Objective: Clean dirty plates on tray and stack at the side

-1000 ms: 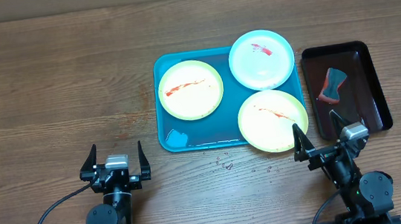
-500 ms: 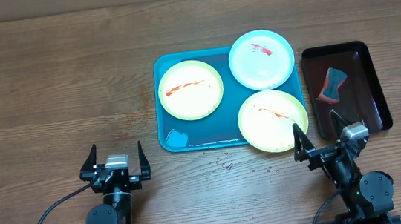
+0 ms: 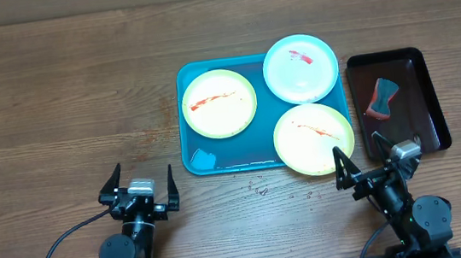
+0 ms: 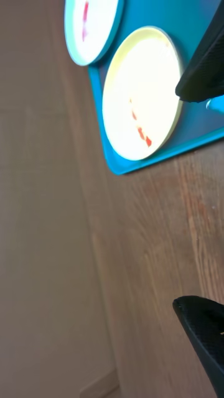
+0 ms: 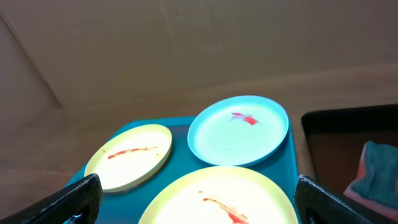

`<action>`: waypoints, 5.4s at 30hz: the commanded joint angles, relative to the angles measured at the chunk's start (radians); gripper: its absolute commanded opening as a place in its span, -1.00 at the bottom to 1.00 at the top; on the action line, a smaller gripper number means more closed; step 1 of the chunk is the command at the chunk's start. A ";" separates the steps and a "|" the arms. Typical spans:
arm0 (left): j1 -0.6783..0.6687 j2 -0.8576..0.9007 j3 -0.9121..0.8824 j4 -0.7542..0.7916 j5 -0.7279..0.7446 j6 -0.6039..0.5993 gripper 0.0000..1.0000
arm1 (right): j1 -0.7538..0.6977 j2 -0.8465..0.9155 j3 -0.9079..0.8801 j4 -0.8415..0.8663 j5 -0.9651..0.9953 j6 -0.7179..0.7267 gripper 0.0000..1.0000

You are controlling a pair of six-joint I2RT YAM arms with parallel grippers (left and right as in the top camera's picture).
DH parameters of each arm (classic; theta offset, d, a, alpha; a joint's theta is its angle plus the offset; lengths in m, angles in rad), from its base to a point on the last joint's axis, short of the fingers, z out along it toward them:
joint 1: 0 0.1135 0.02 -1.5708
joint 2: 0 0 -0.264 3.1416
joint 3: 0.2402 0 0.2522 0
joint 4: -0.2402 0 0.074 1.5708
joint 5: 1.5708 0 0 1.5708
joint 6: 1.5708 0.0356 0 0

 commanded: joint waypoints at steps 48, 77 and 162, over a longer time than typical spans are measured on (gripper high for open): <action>-0.016 1.451 1.277 -0.656 0.446 -0.332 0.85 | -0.057 1.336 1.397 -0.809 -0.003 0.062 1.00; -0.316 1.917 1.277 -0.714 -0.048 -1.119 -0.14 | -0.239 1.337 1.394 -0.883 0.013 0.247 1.00; -0.185 1.942 1.324 -0.650 -0.010 -0.958 -0.12 | -0.239 1.341 1.368 -0.927 0.070 0.243 1.00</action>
